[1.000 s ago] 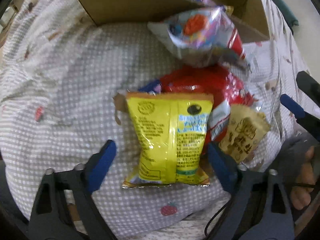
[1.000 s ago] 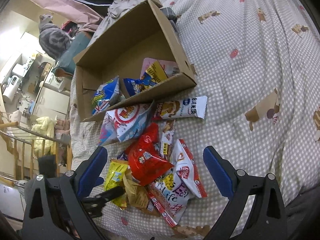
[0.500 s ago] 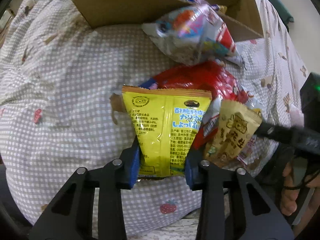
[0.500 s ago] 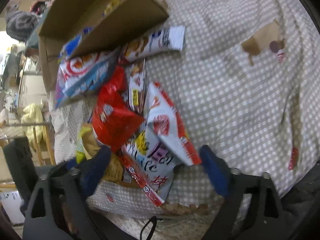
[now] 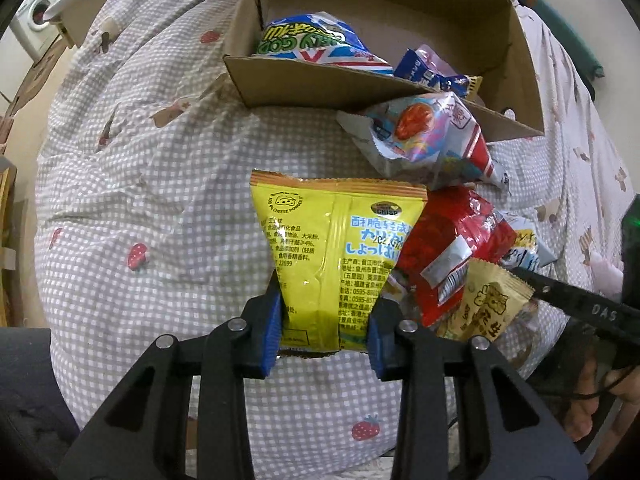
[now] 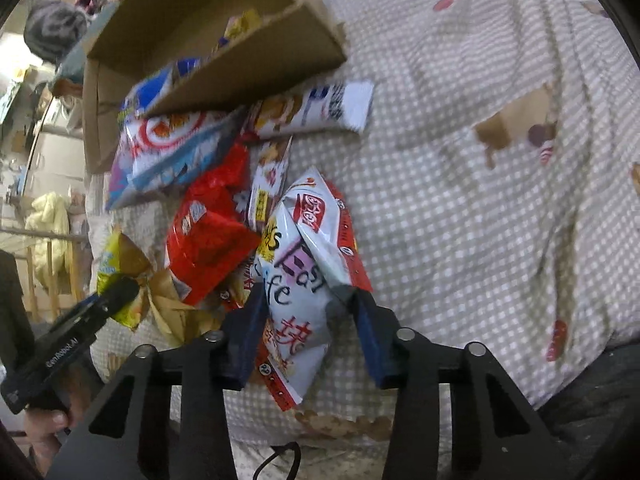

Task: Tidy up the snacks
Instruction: 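Lift the yellow chip bag with left gripper while right grasps white-red packet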

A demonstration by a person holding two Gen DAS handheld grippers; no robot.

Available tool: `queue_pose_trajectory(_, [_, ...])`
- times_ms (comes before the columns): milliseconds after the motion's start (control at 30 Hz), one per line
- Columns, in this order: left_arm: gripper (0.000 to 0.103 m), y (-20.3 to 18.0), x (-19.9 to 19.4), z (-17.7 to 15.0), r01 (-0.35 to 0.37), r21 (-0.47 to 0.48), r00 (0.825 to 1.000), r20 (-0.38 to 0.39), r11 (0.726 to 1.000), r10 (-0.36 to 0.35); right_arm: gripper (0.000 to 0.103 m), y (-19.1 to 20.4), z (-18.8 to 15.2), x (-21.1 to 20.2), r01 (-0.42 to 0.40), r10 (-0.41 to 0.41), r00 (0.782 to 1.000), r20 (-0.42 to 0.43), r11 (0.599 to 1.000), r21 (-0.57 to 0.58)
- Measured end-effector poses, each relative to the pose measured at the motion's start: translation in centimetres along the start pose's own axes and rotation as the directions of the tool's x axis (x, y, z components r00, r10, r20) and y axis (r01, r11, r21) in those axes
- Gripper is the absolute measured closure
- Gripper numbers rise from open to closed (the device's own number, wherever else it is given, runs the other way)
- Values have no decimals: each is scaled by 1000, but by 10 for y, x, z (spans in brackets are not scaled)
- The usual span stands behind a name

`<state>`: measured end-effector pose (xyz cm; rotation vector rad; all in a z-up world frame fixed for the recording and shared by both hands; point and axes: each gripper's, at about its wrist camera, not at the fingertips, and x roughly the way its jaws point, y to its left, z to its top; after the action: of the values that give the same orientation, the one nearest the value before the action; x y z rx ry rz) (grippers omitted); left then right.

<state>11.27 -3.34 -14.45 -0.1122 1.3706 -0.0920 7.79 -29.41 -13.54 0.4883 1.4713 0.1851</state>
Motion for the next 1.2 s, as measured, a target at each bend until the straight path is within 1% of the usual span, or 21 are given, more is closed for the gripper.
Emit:
queue_pose_trajectory(67, [72, 7, -4, 0, -1, -2, 1000, 7, 1000, 1, 66, 0, 1, -10, 20, -20, 999, 45, 1000, -3])
queue_pose_trajectory(133, [72, 12, -7, 1, -3, -9, 1000, 13, 1000, 3, 69, -3, 4, -24, 51, -51, 992, 114, 999, 2])
queue_pose_trajectory(200, [72, 14, -9, 1, -14, -15, 1000, 26, 1000, 14, 71, -5, 6, -36, 41, -43, 985, 165, 999, 15])
queue_pose_trajectory(267, [72, 20, -14, 2, -19, -24, 999, 38, 1000, 20, 72, -8, 3, -49, 13, -17, 976, 219, 1000, 18])
queue_pose_trajectory(333, [72, 24, -16, 3, -20, -36, 999, 46, 999, 22, 72, -8, 4, -64, -42, 40, 962, 270, 999, 4])
queue_pose_trajectory(367, [72, 26, -17, 4, -19, -43, 999, 49, 999, 21, 73, -7, 4, -71, -37, 38, 953, 300, 999, -7])
queue_pose_trajectory(400, [72, 26, -17, 4, -20, -46, 998, 51, 999, 22, 73, -13, 1, -77, -33, 37, 947, 318, 999, -16])
queue_pose_trajectory(467, [72, 23, -18, 4, -27, -50, 998, 56, 998, 30, 74, -10, 2, -81, -44, 48, 938, 343, 999, -18])
queue_pose_trajectory(533, [72, 25, -20, 3, -35, -49, 997, 63, 998, 38, 75, -15, 0, -88, -90, 88, 923, 374, 996, -13])
queue_pose_trajectory(567, [72, 24, -20, 3, -38, -46, 997, 64, 998, 41, 75, -15, 0, -91, -90, 88, 917, 388, 996, -13])
queue_pose_trajectory(667, [72, 23, -22, 2, -25, -44, 998, 63, 999, 27, 76, -14, -1, -104, -99, 101, 889, 447, 995, -26])
queue_pose_trajectory(700, [72, 19, -21, 2, -24, -42, 998, 65, 999, 27, 76, -14, -2, -110, -114, 117, 877, 466, 993, -34])
queue_pose_trajectory(767, [72, 16, -23, 3, -27, -40, 996, 78, 999, 31, 77, -12, 0, -117, -157, 166, 861, 481, 986, -59])
queue_pose_trajectory(867, [72, 11, -39, 2, -32, -28, 991, 126, 999, 35, 77, -3, 4, -123, -208, 225, 836, 500, 974, -91])
queue_pose_trajectory(933, [72, 2, -55, 1, -26, 16, 984, 176, 1000, 23, 77, 1, 7, -128, -226, 249, 829, 501, 968, -108])
queue_pose_trajectory(1033, [72, -9, -80, 4, -56, 72, 966, 255, 996, 36, 77, 12, 18, -136, -234, 276, 820, 502, 961, -145])
queue_pose_trajectory(1200, [72, -9, -101, 32, -66, 70, 950, 310, 995, 41, 77, 35, 37, -144, -223, 304, 806, 507, 951, -216])
